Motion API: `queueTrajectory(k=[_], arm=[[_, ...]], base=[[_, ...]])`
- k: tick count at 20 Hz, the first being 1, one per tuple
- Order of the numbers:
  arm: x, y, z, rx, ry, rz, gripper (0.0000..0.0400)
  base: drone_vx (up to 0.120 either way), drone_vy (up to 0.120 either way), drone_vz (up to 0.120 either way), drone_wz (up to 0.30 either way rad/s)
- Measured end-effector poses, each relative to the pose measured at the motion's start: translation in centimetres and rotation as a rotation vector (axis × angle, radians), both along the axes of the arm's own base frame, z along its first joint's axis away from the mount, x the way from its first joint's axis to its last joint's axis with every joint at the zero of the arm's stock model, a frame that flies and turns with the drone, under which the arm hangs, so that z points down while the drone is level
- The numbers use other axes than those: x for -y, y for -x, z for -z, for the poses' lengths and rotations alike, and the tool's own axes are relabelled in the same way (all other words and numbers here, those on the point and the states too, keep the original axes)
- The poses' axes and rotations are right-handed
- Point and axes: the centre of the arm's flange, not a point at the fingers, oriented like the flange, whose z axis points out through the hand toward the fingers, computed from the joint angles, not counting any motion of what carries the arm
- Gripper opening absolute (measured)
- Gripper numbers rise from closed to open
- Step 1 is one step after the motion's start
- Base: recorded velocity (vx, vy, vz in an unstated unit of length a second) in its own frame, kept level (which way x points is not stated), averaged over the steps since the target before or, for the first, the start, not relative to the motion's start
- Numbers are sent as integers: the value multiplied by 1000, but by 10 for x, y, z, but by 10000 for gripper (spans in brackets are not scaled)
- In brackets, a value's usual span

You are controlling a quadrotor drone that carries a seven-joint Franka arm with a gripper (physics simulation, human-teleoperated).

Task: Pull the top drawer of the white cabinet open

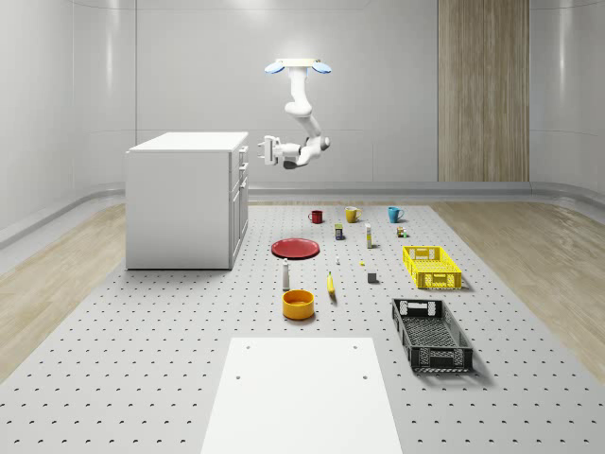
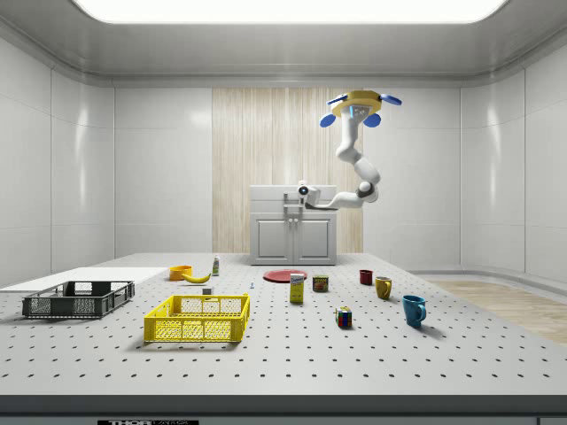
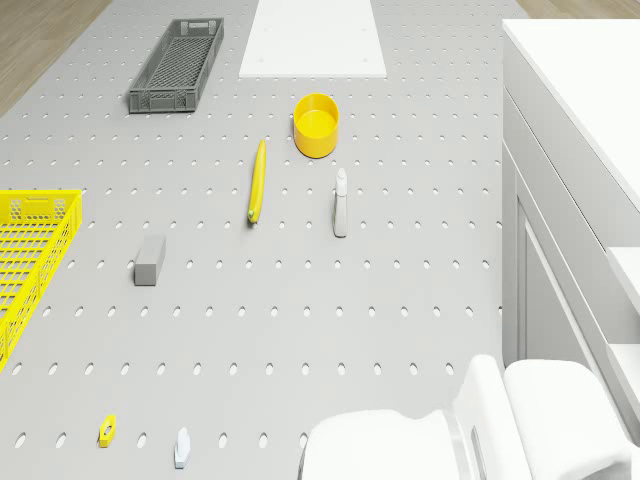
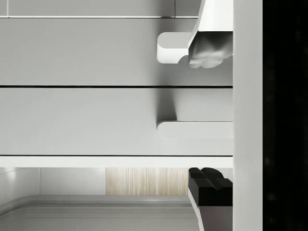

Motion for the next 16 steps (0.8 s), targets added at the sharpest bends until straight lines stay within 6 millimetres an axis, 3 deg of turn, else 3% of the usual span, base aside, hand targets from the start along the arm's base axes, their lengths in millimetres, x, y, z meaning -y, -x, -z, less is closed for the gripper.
queueTrajectory(k=[16], arm=[[-48,-14,0,0,0,0,305]], base=[[0,0,0,0]])
